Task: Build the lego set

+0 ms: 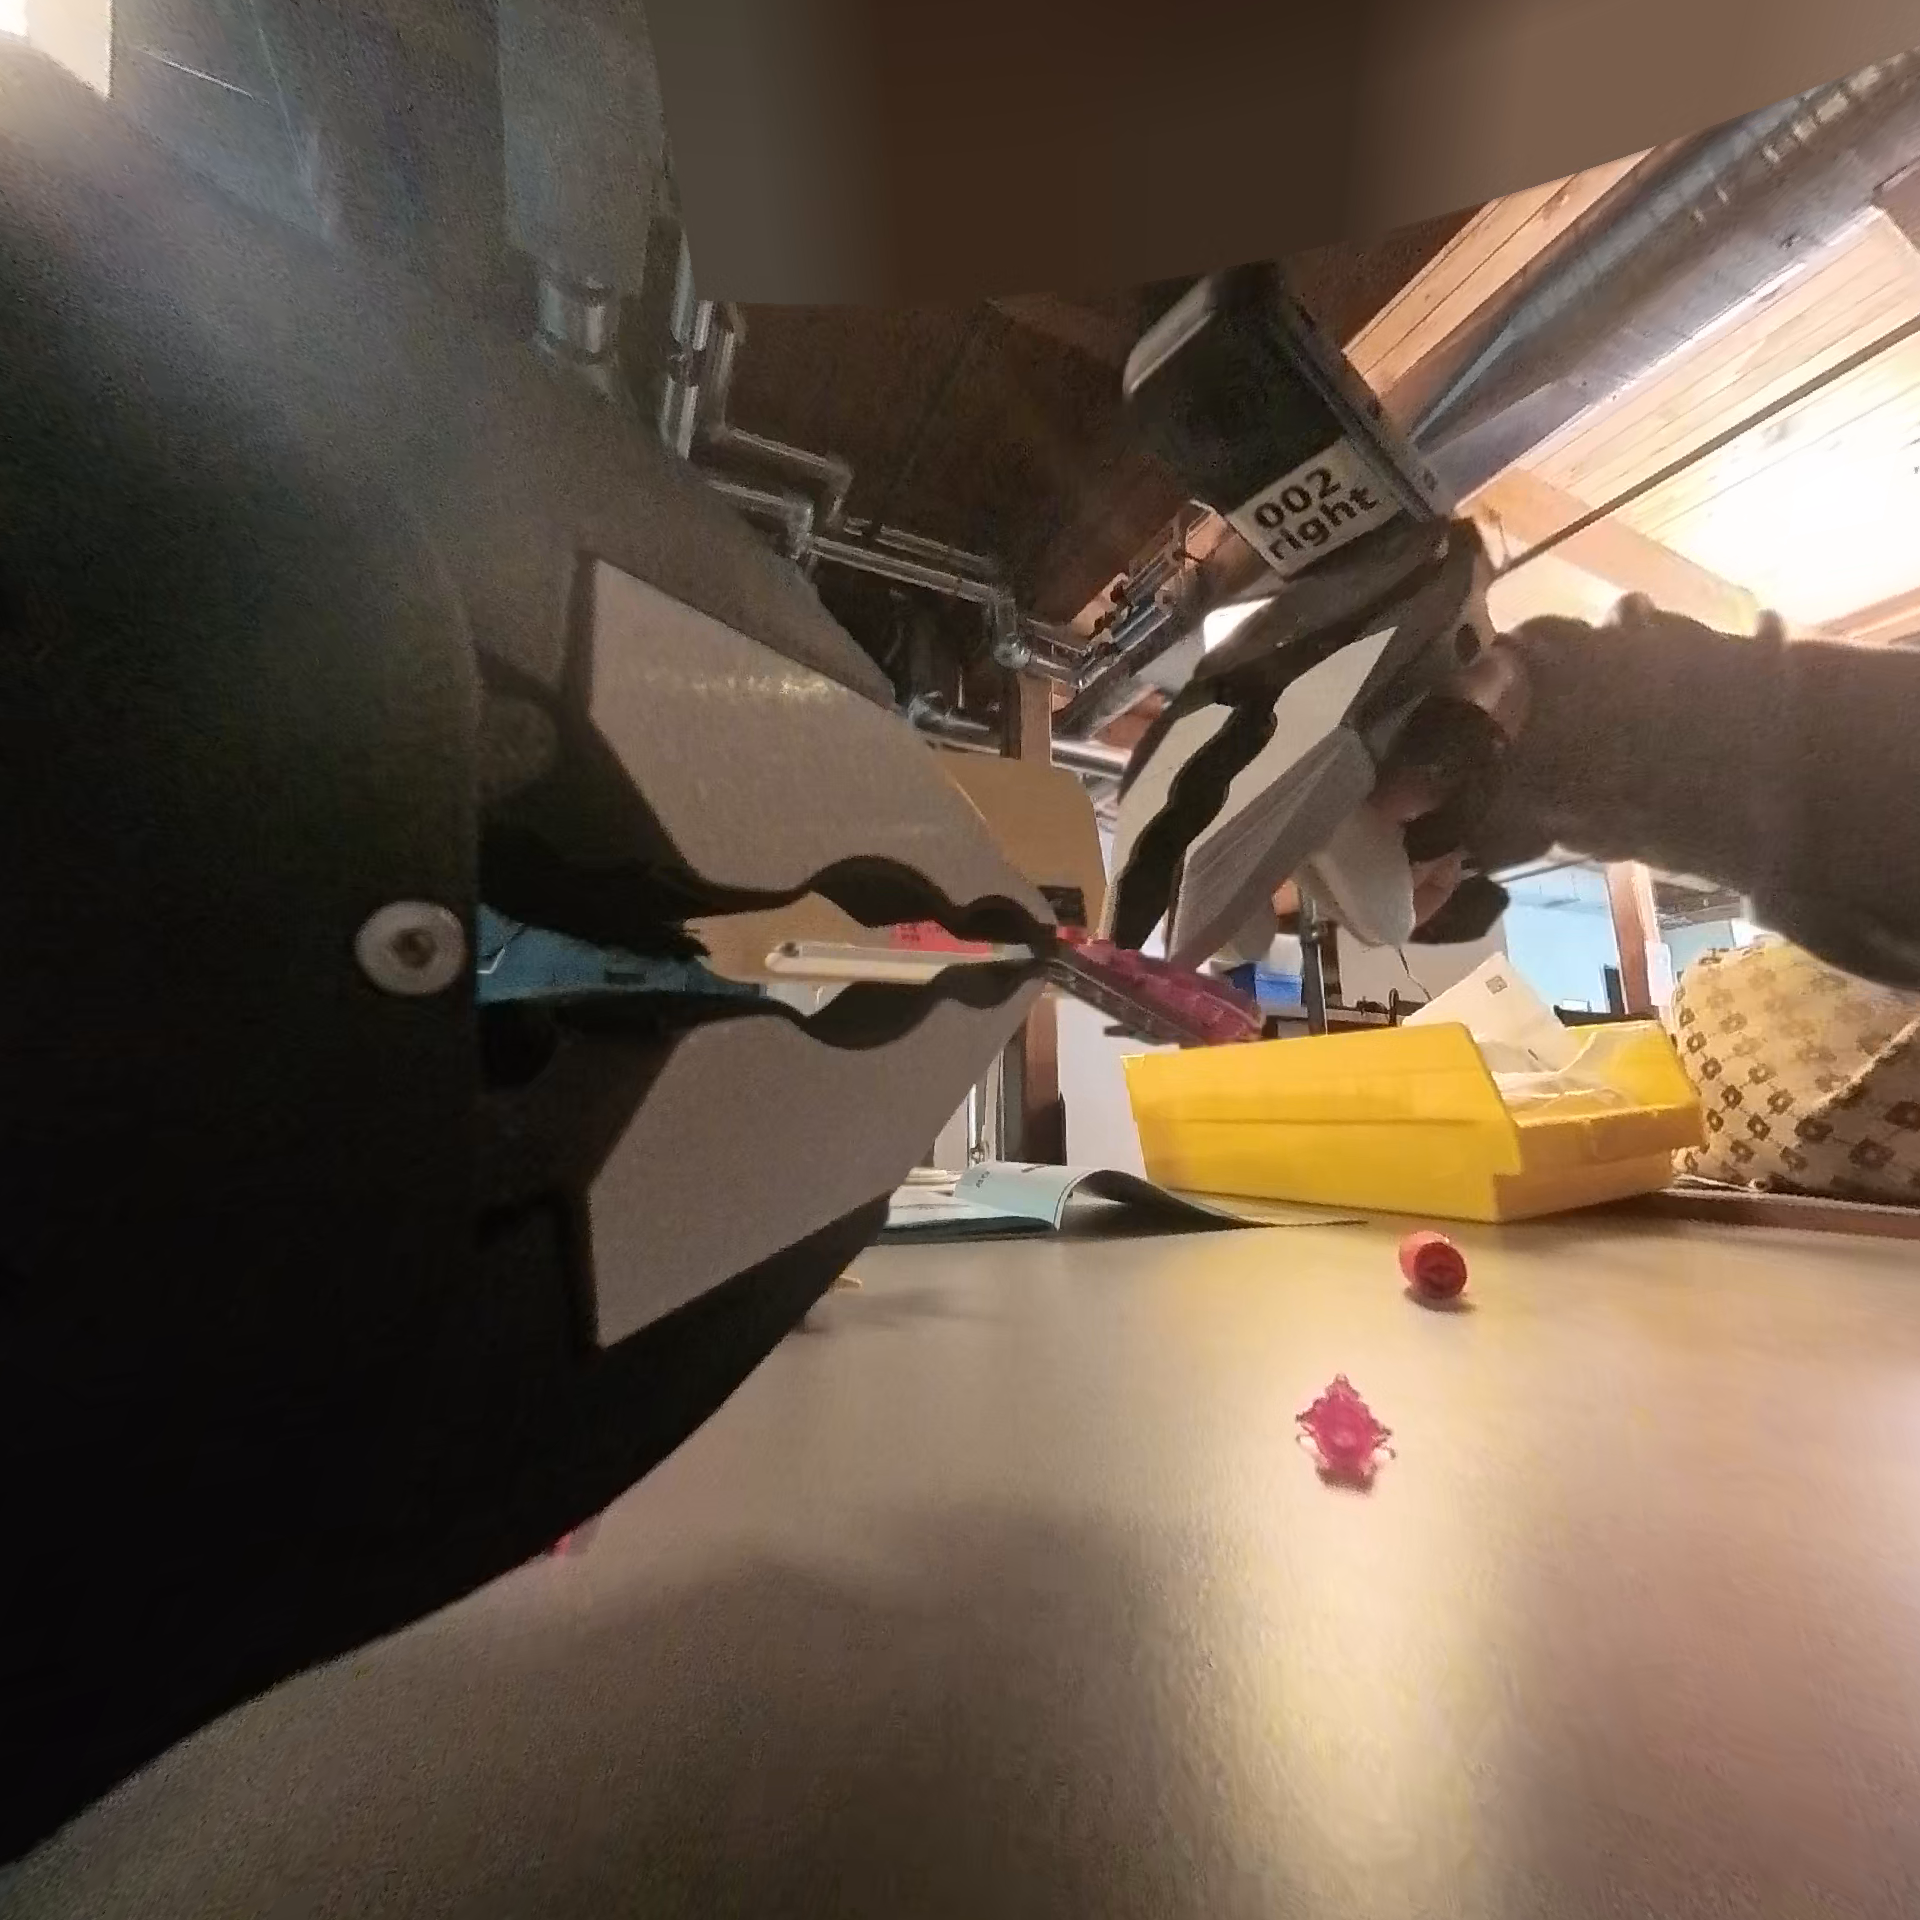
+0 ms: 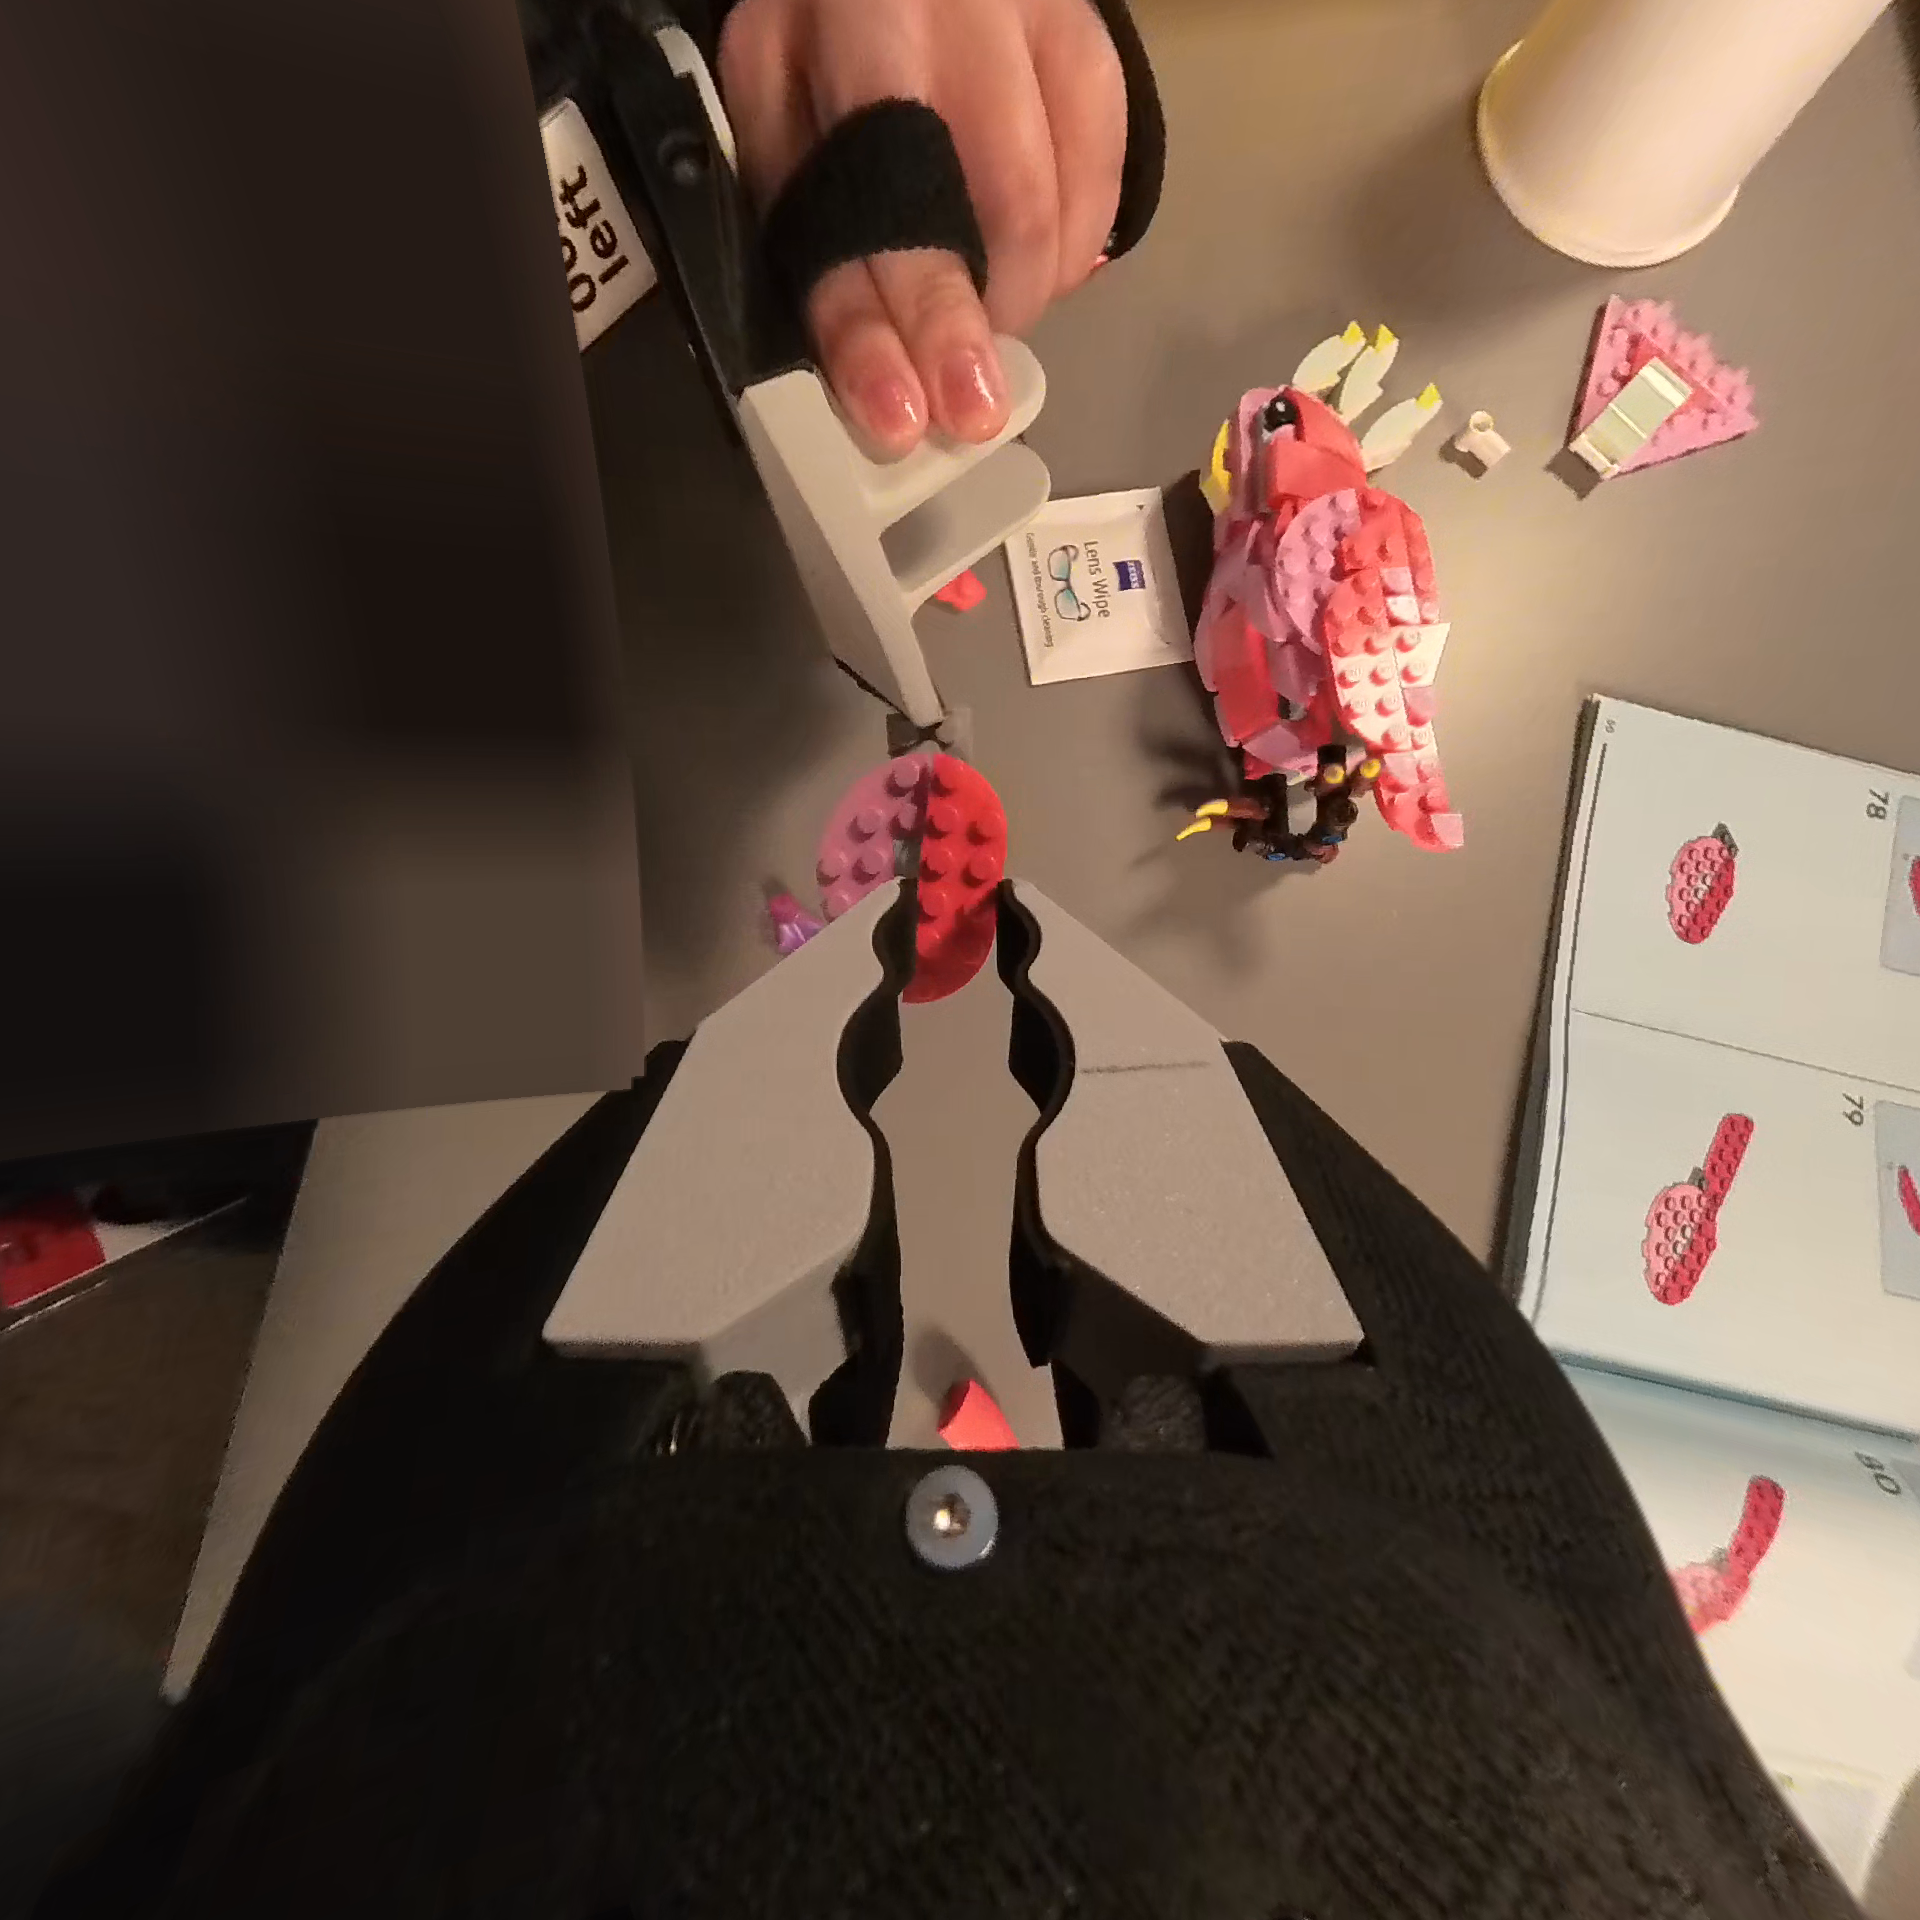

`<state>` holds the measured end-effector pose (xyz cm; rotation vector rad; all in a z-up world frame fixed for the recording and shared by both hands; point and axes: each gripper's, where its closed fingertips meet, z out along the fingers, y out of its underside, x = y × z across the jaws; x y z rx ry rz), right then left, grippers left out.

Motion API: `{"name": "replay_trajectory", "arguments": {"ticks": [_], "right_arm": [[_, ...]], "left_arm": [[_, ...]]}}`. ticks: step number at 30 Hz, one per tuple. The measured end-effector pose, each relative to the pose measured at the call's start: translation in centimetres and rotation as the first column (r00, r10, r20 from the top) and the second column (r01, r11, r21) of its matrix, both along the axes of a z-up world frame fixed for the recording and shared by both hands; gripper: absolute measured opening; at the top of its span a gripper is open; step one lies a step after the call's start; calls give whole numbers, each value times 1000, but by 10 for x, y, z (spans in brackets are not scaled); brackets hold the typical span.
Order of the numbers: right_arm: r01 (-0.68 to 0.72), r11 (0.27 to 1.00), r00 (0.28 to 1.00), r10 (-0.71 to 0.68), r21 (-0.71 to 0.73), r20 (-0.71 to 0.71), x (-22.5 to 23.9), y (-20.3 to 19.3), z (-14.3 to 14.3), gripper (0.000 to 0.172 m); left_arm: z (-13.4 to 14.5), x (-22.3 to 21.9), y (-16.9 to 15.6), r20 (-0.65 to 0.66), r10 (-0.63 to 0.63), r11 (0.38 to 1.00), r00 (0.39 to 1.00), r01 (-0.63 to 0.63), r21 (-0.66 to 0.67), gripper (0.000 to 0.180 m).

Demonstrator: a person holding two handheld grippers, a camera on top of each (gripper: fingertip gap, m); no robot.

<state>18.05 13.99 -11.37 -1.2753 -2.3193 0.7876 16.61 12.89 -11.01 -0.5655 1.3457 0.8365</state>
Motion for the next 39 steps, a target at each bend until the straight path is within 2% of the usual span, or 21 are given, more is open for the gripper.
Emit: {"name": "replay_trajectory", "arguments": {"ticks": [7, 23, 27, 30, 32, 34, 37, 39], "right_arm": [[-63, 997, 997, 60, 47, 54, 0, -4, 6, 12], [-109, 992, 993, 106, 65, 42, -1, -12, 18, 14], [-74, 993, 997, 71, 88, 37, 0, -5, 18, 16], [25, 997, 999, -23, 68, -23, 4, 11, 19, 19], [133, 991, 990, -132, 21, -57, 7, 28, 11, 20], [206, 977, 977, -208, -45, -45, 7, 38, -11, 24], [240, 969, 971, -241, -62, -11, 3, 45, -50, 30], [235, 966, 972, -237, -110, -1, -4, 41, -65, 31]], "left_arm": [[8, 1, -5, 17, -11, 999, 1000, 11, 40, 2], [19, 0, -11, 52, -21, 997, 998, 17, 78, 2], [15, -5, -7, 35, -6, 999, 999, 4, 47, 2], [-2, -7, -5, -28, -21, 998, 999, 19, -54, 2], [-10, -7, -5, -52, -32, 994, 998, 26, -108, 1], [-18, -5, -6, -62, -47, 986, 997, 37, -160, 1], [-27, -4, -6, -80, -62, 977, 995, 45, -207, 2], [-29, -4, -6, -80, -66, 973, 995, 47, -227, 2]]}}
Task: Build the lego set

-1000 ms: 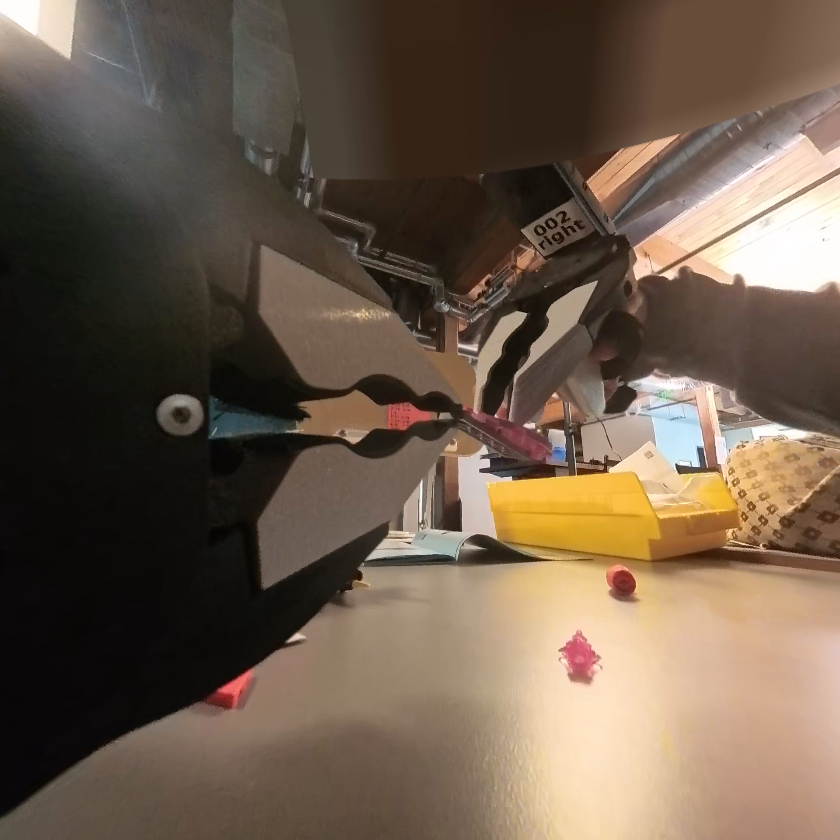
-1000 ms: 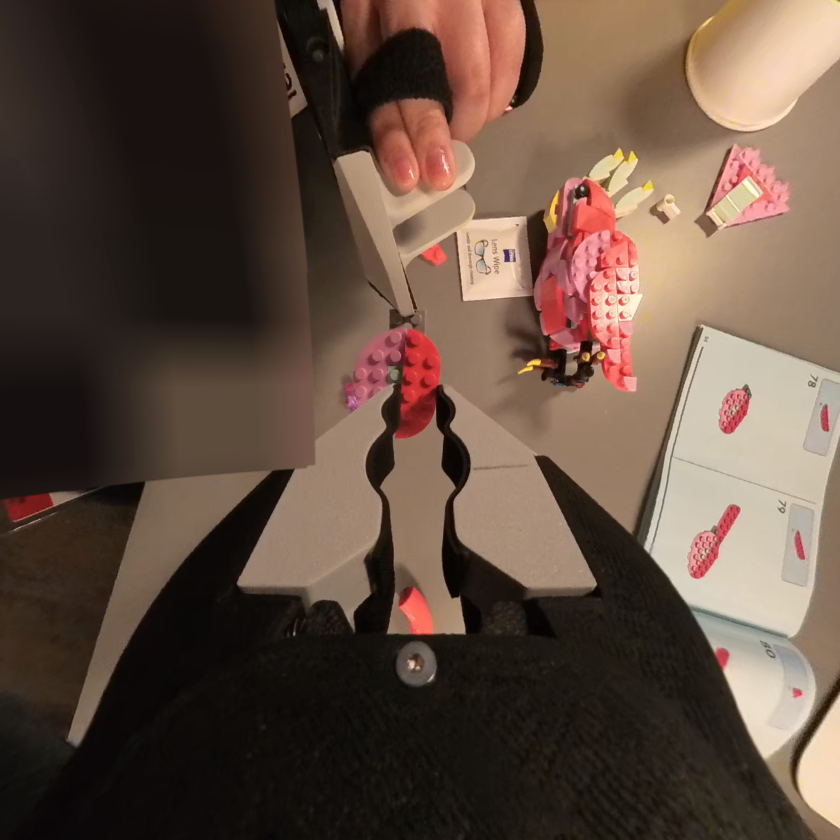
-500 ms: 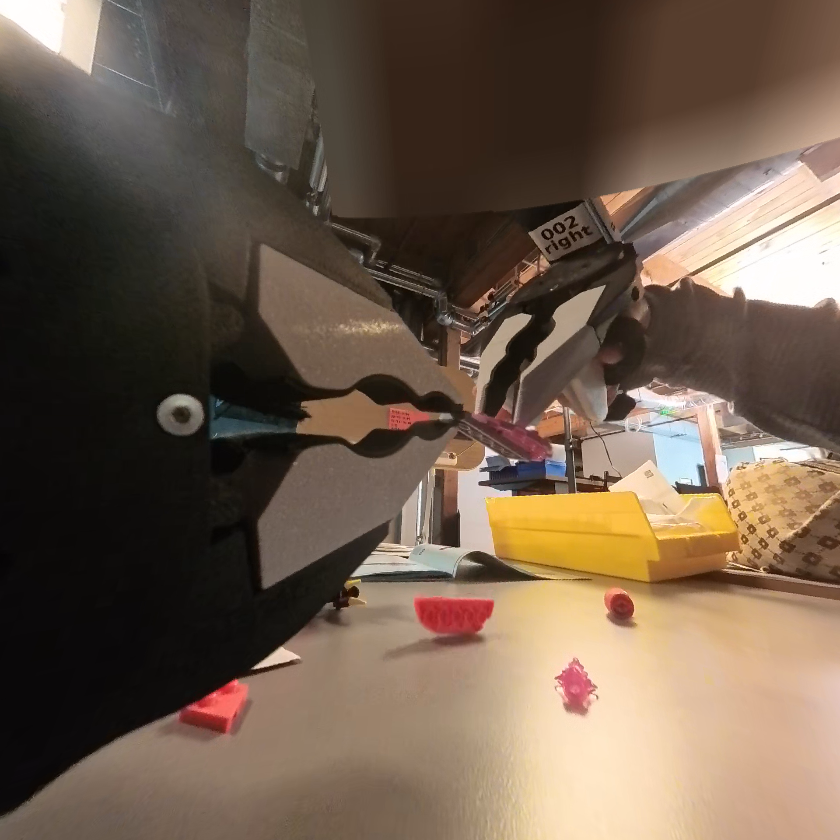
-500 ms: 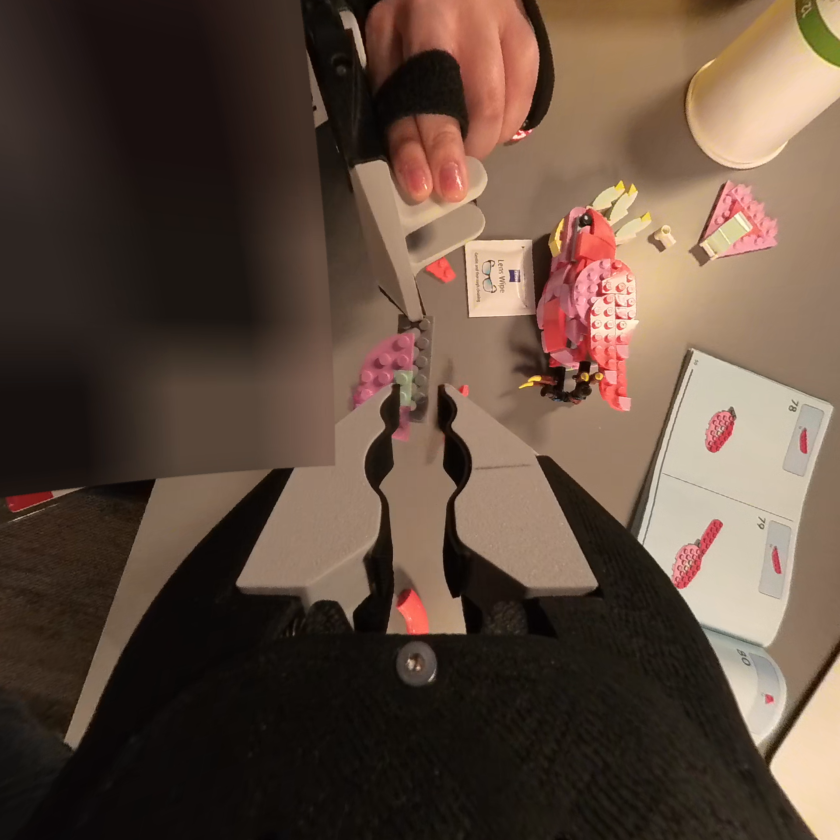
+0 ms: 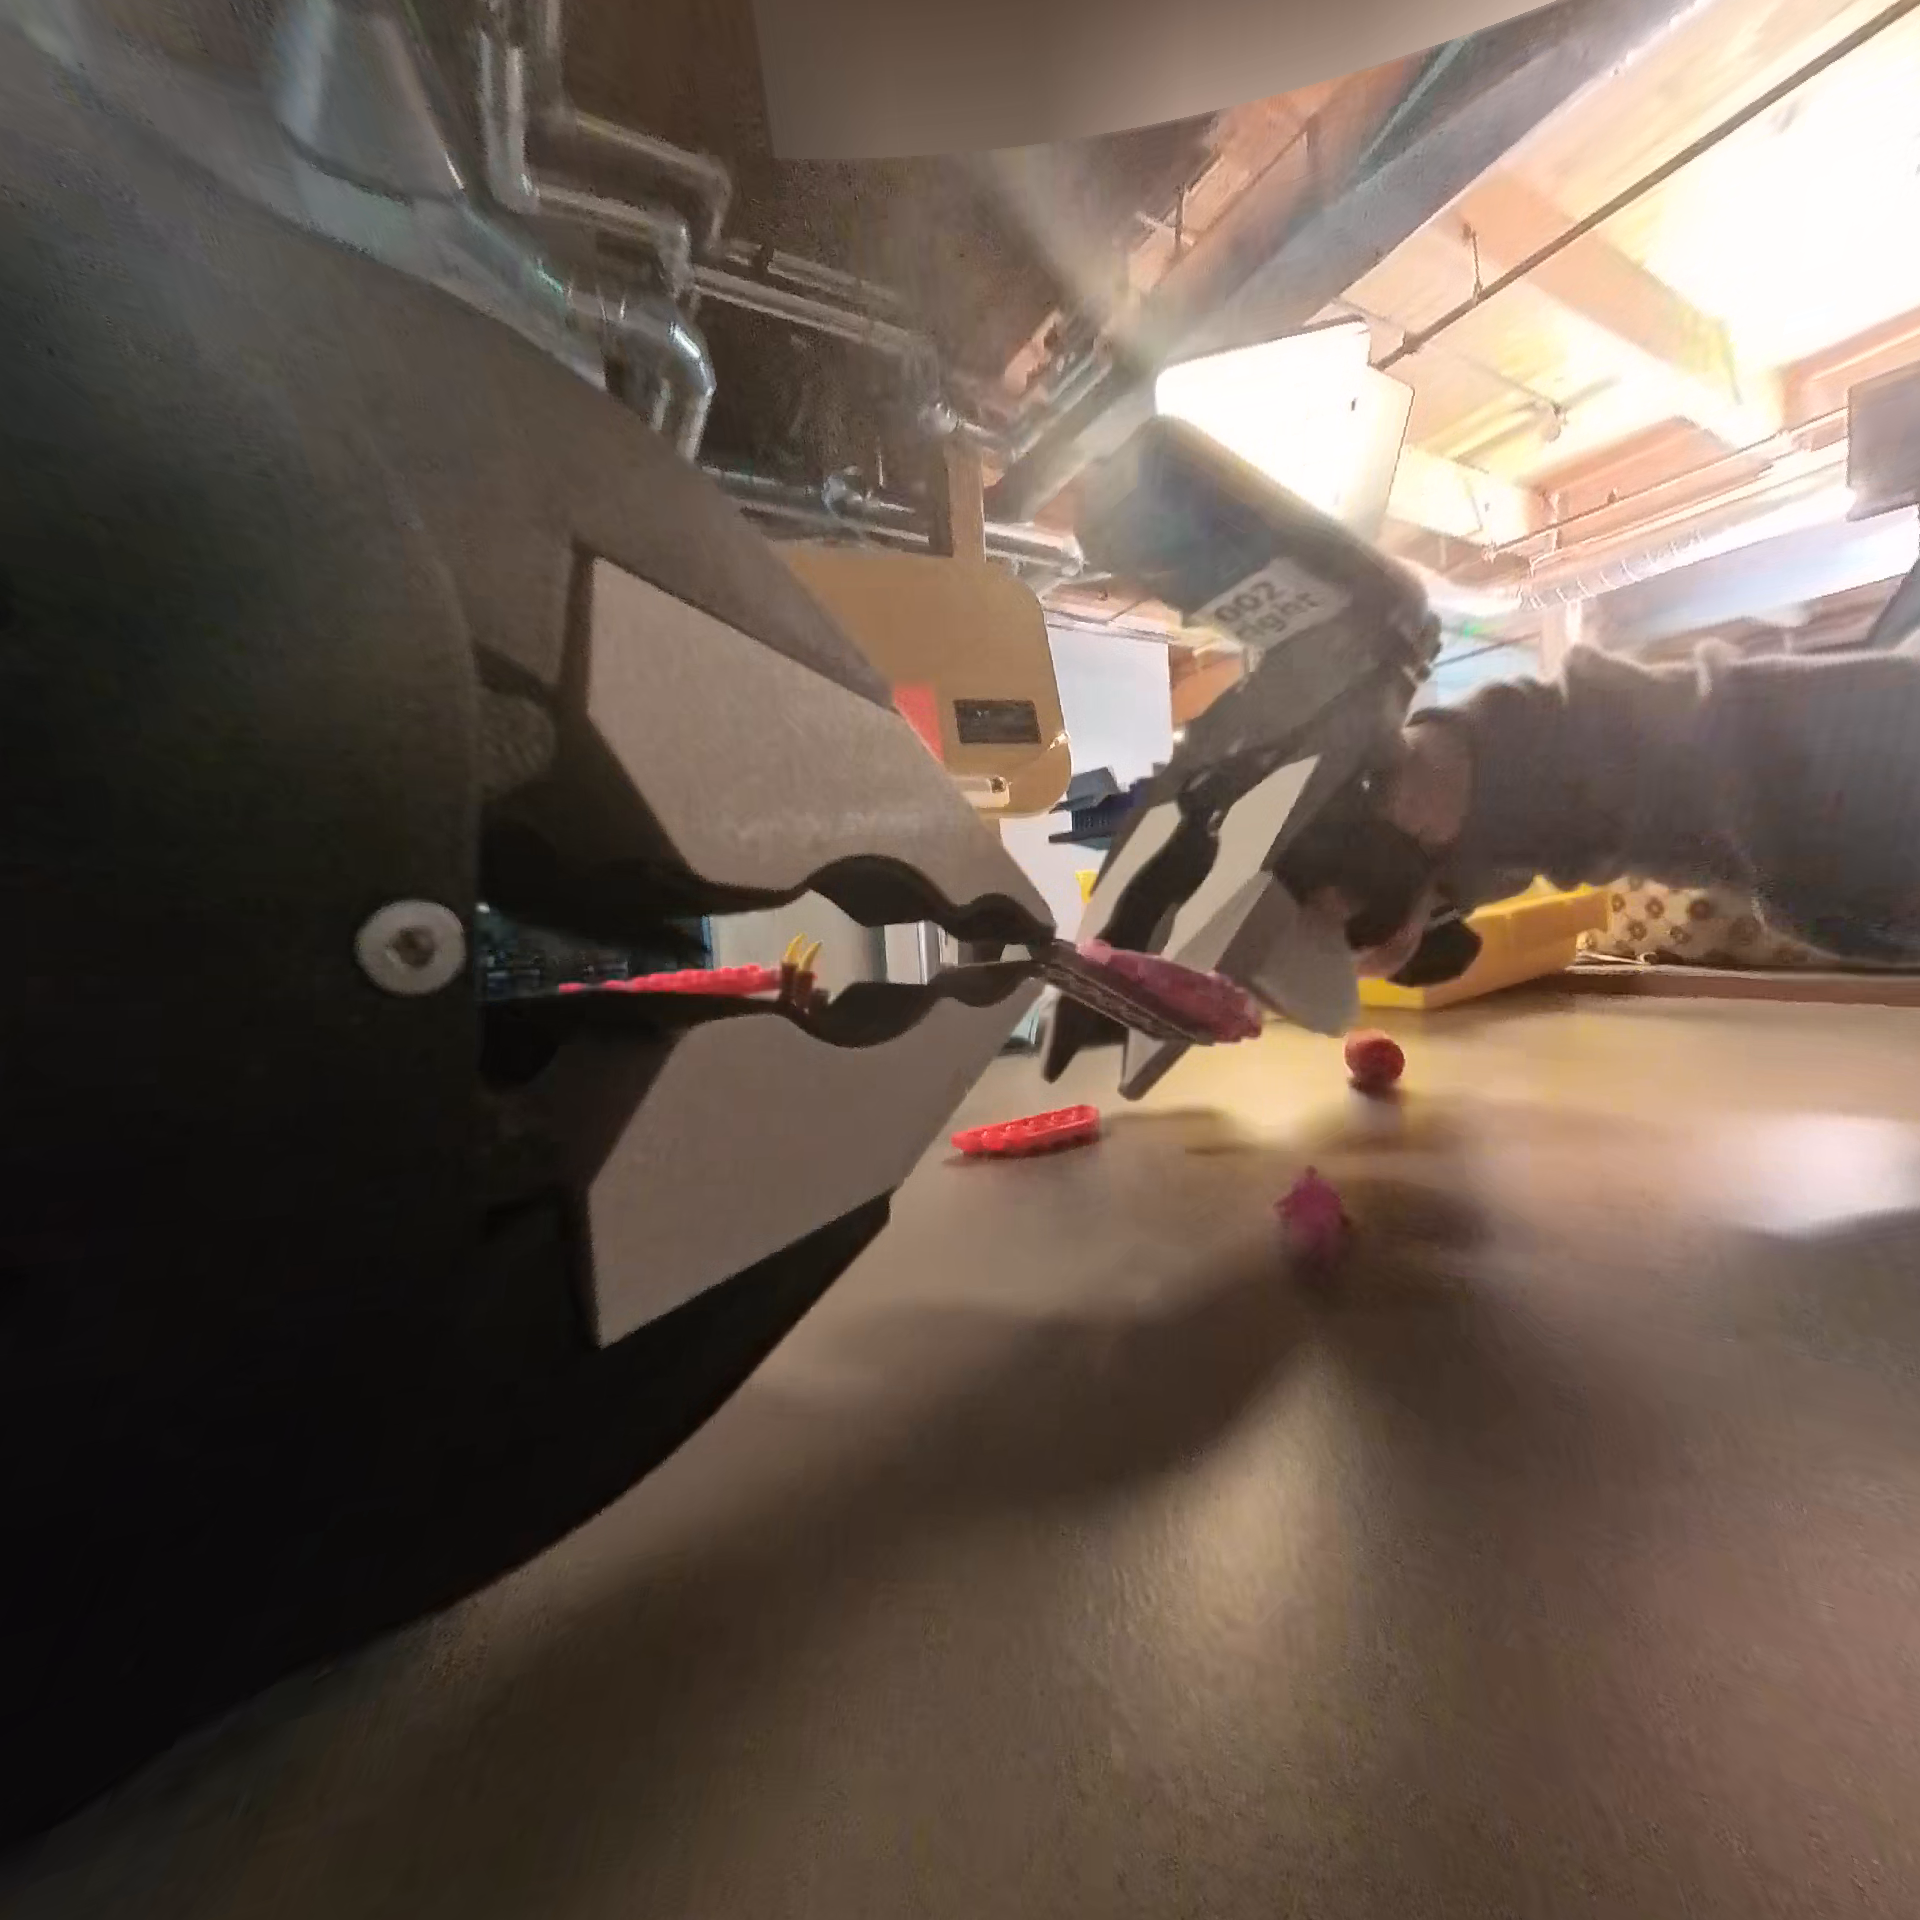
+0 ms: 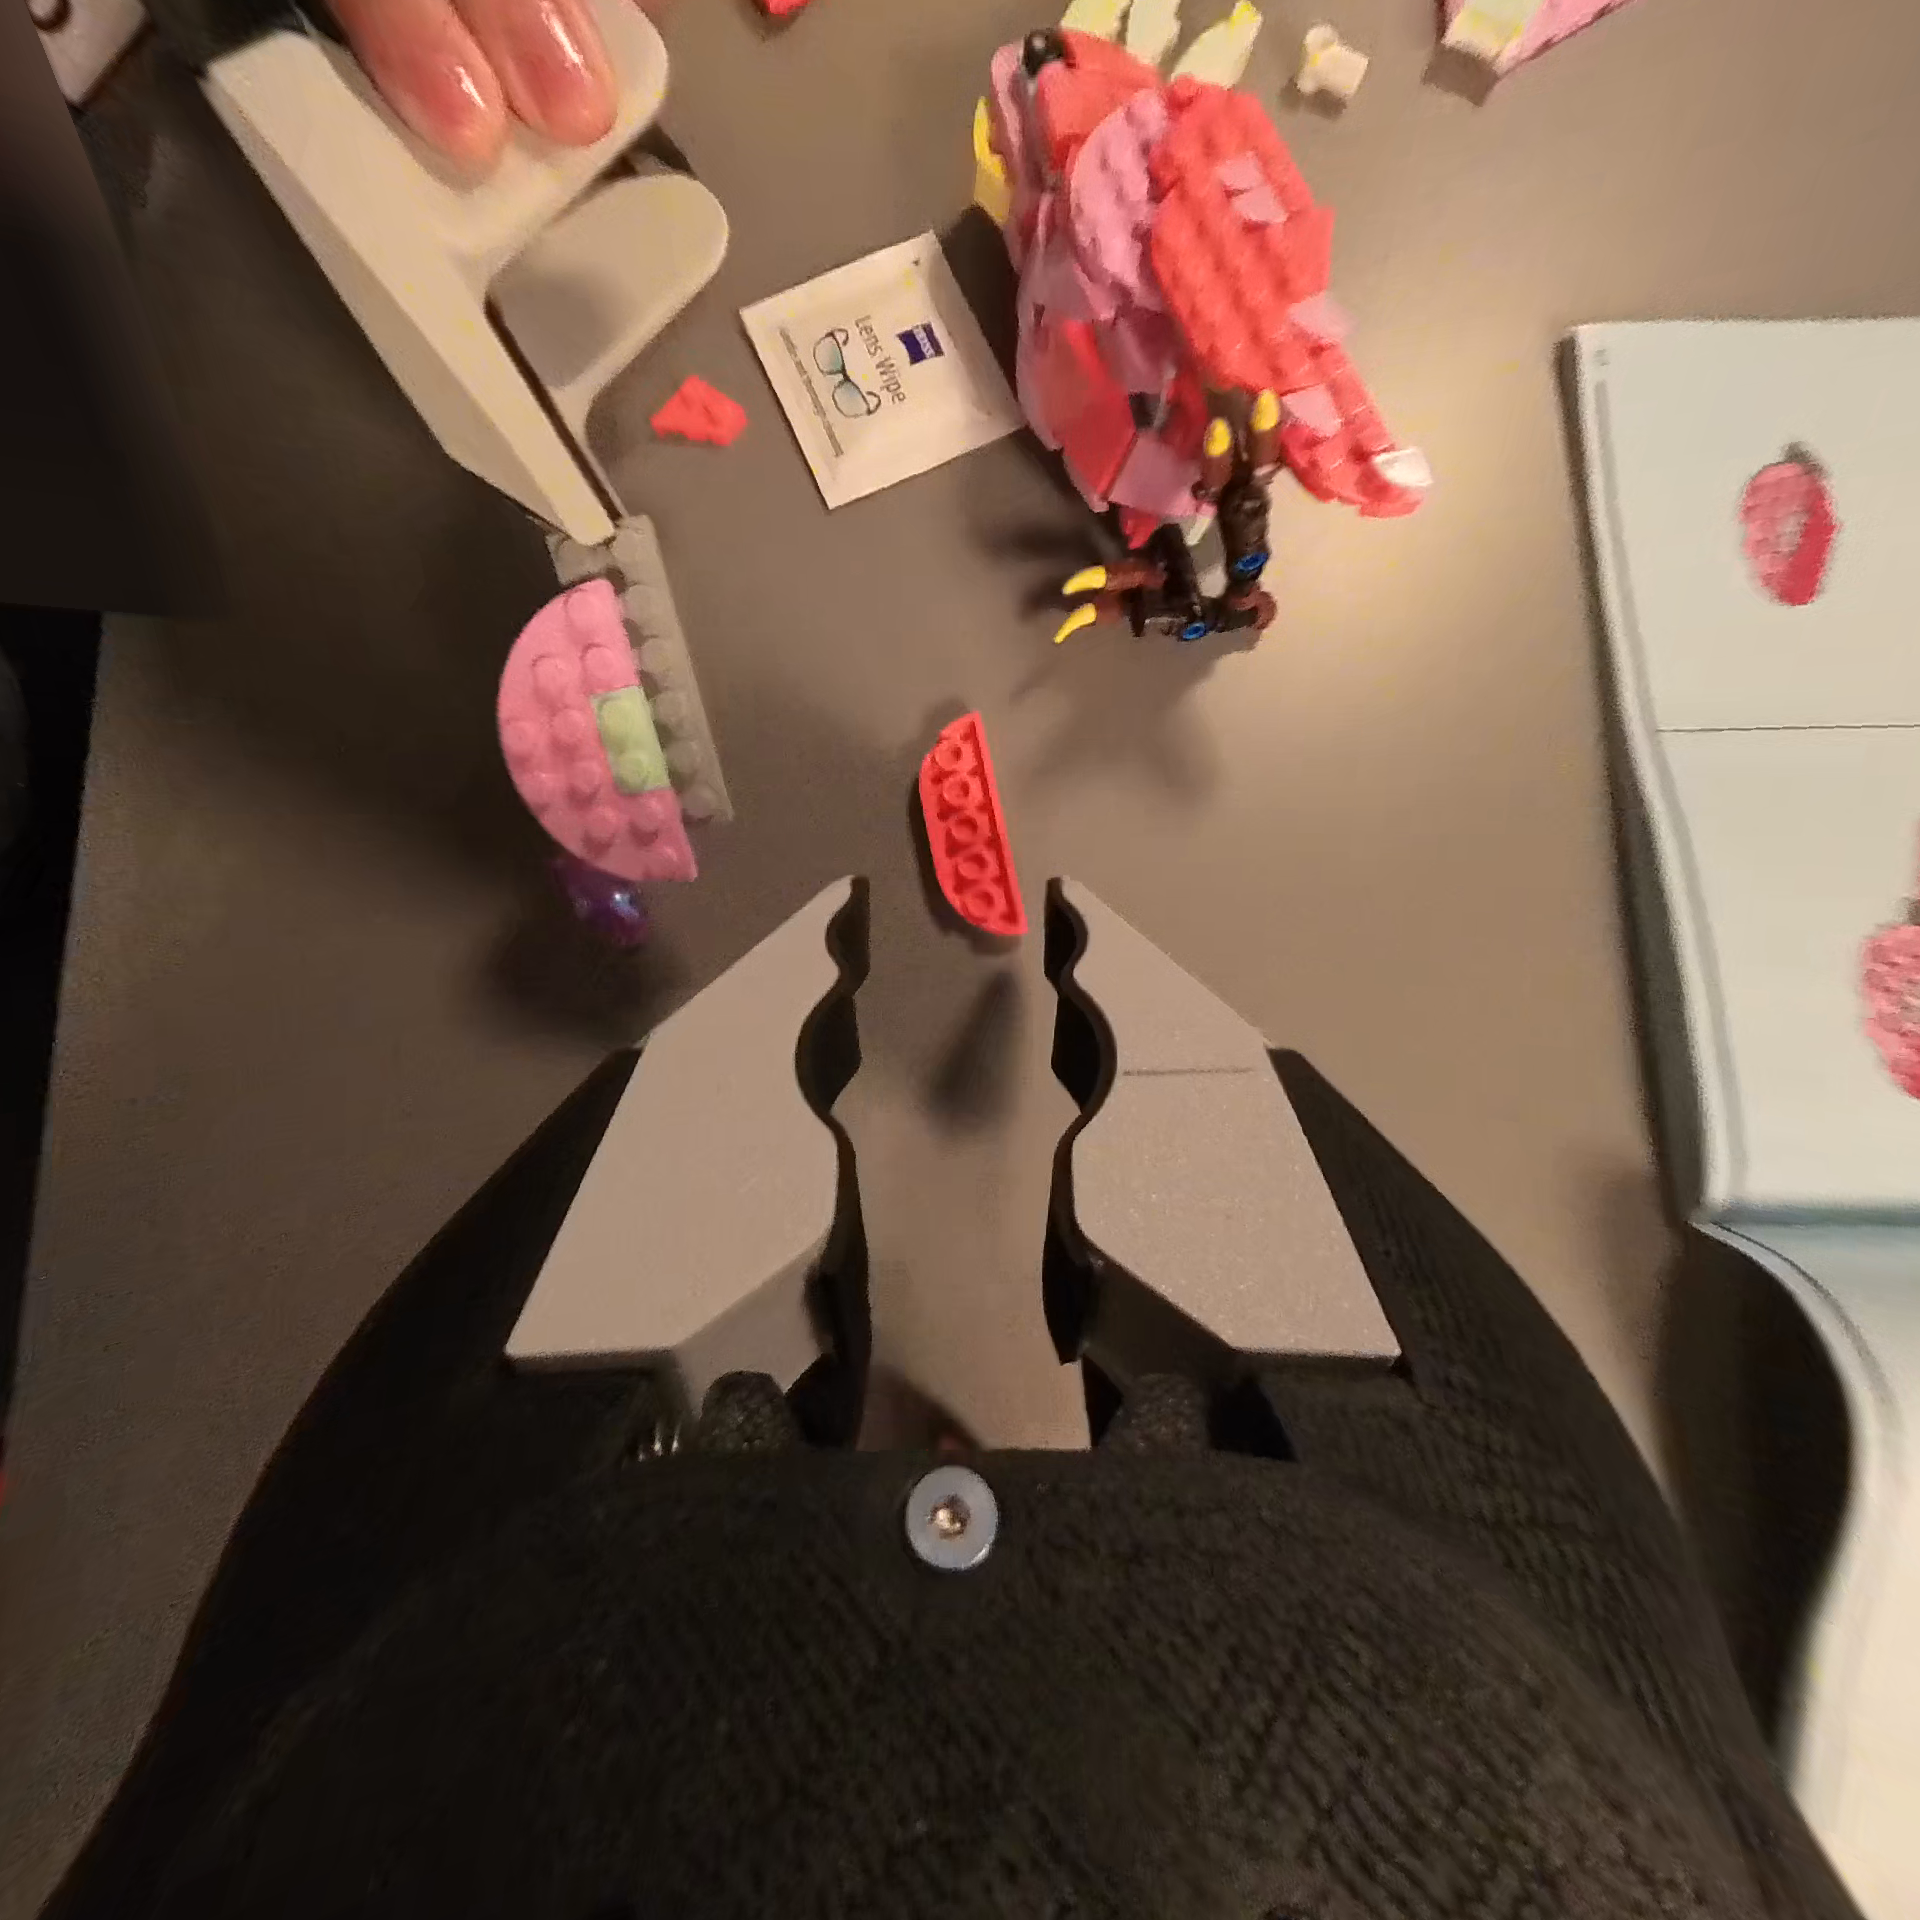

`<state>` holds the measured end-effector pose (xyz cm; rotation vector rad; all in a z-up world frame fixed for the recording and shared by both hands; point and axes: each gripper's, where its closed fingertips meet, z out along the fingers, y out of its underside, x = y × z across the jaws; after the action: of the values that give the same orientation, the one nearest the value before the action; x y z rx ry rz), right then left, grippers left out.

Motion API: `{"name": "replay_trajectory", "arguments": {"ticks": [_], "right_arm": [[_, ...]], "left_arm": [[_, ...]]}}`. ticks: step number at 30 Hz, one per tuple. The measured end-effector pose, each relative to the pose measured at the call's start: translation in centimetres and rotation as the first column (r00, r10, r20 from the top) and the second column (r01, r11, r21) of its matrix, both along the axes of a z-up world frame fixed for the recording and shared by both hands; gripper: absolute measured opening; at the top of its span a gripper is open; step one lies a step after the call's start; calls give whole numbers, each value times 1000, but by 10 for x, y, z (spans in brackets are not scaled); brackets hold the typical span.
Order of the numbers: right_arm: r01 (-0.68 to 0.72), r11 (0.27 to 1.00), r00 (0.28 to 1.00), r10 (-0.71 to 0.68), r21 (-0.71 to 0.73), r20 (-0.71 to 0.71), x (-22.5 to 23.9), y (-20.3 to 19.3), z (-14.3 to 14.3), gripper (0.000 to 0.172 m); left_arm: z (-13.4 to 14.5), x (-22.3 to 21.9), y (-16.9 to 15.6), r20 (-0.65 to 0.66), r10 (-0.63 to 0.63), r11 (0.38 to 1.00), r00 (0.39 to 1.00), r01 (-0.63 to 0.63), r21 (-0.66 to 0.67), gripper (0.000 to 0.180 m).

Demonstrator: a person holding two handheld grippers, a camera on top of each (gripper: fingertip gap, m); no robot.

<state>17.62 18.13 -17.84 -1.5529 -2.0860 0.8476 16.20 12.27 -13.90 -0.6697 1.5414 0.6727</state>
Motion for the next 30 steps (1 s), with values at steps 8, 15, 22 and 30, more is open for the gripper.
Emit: {"name": "replay_trajectory", "arguments": {"ticks": [8, 15, 22, 30], "right_arm": [[-54, 990, 996, 44, 128, 76, -9, 6, -12, 14], [-255, 319, 951, 252, 913, 178, -9, 36, 15, 14], [-368, -456, 747, 373, 810, 550, 9, 29, 8, 14], [-495, -224, 690, 486, 840, 536, 38, 4, 1, 36]], "left_arm": [[-6, -2, 2, 3, 7, 998, 1000, -6, -62, 2], [-6, -2, 2, 15, 6, 997, 1000, -5, -81, 2], [-5, -1, 1, 24, 4, 996, 1000, -1, -94, 2], [-5, 0, -1, 18, -5, 996, 1000, 6, -88, 1]]}}
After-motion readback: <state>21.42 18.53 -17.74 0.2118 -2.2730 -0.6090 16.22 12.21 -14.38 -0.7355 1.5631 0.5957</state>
